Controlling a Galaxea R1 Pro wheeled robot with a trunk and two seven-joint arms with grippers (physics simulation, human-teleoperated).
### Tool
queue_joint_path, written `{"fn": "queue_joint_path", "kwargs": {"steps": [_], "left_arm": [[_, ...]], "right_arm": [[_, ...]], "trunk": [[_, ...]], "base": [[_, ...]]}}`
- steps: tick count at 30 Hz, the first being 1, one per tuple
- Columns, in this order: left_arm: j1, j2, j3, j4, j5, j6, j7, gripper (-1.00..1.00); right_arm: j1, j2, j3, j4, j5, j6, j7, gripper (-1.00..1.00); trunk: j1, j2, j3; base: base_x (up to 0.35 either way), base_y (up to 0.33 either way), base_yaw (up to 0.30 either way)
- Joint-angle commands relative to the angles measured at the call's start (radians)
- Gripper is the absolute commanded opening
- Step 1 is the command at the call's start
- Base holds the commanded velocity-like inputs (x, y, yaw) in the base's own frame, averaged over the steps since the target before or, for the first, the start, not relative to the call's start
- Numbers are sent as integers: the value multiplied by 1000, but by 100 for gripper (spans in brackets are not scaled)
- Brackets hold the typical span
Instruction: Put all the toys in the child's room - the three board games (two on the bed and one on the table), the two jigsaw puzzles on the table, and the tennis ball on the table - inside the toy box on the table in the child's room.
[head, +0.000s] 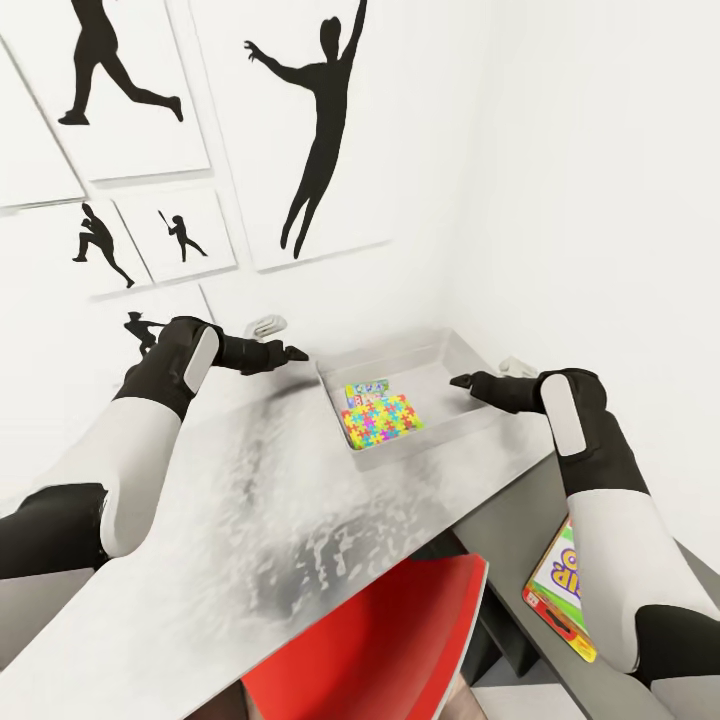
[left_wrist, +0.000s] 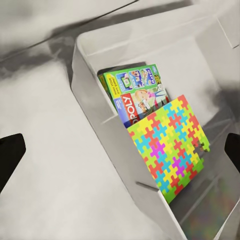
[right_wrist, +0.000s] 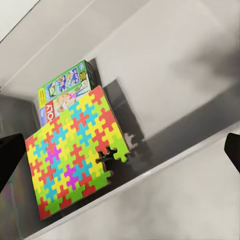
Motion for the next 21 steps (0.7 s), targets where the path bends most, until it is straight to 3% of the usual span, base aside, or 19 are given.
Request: {"fn": "queue_joint_path", "kwargs": {"steps": [1, 11, 21], "left_arm": [[-1, 0, 2, 0, 6, 7, 2, 100], [-1, -4, 3, 0, 3, 7, 3, 100], [-1, -5, 0, 0, 6, 7, 4, 100]], "right_arm": [[-1, 1, -1, 0, -2, 4, -5, 100], [-1, 2, 0, -1, -4, 4, -61, 100], [0, -7, -1, -8, -9, 4, -67, 100]], "trunk": [[1, -2, -2], [1, -2, -2], [1, -2, -2]], "base": [[0, 0, 0], [0, 0, 0], [0, 0, 0]]}}
